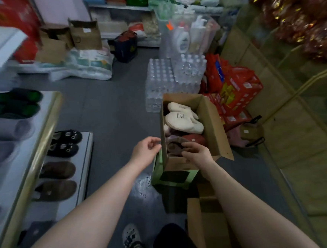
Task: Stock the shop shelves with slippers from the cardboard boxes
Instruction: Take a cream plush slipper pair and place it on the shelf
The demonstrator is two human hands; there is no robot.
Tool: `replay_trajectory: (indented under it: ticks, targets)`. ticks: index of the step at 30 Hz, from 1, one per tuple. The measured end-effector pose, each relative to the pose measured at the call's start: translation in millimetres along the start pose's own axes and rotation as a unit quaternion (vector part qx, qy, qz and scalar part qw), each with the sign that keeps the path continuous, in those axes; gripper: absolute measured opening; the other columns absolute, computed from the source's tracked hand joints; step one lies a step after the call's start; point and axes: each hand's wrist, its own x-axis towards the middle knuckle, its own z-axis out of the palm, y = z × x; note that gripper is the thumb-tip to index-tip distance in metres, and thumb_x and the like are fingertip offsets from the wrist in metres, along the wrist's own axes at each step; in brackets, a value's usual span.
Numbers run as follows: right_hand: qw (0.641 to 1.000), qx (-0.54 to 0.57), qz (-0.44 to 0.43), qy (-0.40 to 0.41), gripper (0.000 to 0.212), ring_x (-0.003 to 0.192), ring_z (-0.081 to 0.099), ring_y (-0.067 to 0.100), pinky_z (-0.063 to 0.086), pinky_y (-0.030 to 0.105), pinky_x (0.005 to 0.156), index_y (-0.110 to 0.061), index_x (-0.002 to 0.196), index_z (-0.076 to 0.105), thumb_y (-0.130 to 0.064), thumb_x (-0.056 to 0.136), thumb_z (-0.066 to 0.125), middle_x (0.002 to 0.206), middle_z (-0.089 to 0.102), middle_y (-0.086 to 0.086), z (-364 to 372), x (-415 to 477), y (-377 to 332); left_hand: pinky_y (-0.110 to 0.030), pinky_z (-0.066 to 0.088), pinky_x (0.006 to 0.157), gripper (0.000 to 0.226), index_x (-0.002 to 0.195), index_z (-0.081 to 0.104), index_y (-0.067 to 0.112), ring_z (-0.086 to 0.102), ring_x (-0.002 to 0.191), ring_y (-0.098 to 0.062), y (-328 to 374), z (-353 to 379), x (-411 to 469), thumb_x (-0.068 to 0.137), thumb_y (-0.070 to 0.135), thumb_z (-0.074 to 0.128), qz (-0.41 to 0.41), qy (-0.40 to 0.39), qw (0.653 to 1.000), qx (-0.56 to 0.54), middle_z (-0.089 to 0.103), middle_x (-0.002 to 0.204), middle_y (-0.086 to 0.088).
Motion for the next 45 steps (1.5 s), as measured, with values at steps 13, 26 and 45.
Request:
replay_trajectory:
  ticks: [13,26,45]
  targets:
    - [0.995,0.043,0.083,0.040,0.023,0.099,0.066,0.021,0.057,0.045,0.090,-0.032,0.104,0.072,-0.018,0.086,0.072,0.105,0.070,-0.001,-32.9,134.8,-23.7,-0.033,0.051,0.090,0.021,0.112,0.067,0.024,0.063,0.099,-0.012,26.2,34.1,146.3,0.091,0.023,0.063,-0.033,-0.063,0.997,0.007,0.069,0.103,0.006]
    - [0.981,0.035,0.181,0.061,0.024,0.081,0.067,0.024,0.058,0.042,0.081,-0.024,0.111,0.068,-0.019,0.087,0.069,0.098,0.071,0.014,-71.3,292.6,-30.0,-0.038,0.043,0.105,0.030,0.122,0.061,0.027,0.055,0.121,-0.018,30.2,79.3,282.6,0.092,0.021,0.061,-0.104,-0.088,0.990,0.042,0.060,0.131,-0.001]
    - [0.823,0.337,0.431,0.150,0.037,0.092,0.059,0.027,0.052,0.041,0.085,-0.007,0.129,0.048,-0.030,0.101,0.051,0.116,0.054,0.014,6.4,407.1,15.4,-0.039,0.036,0.108,0.067,0.154,0.009,0.007,0.040,0.134,-0.035,-19.0,134.2,488.5,0.102,0.031,0.042,-0.219,-0.214,0.930,0.202,0.034,0.152,-0.018]
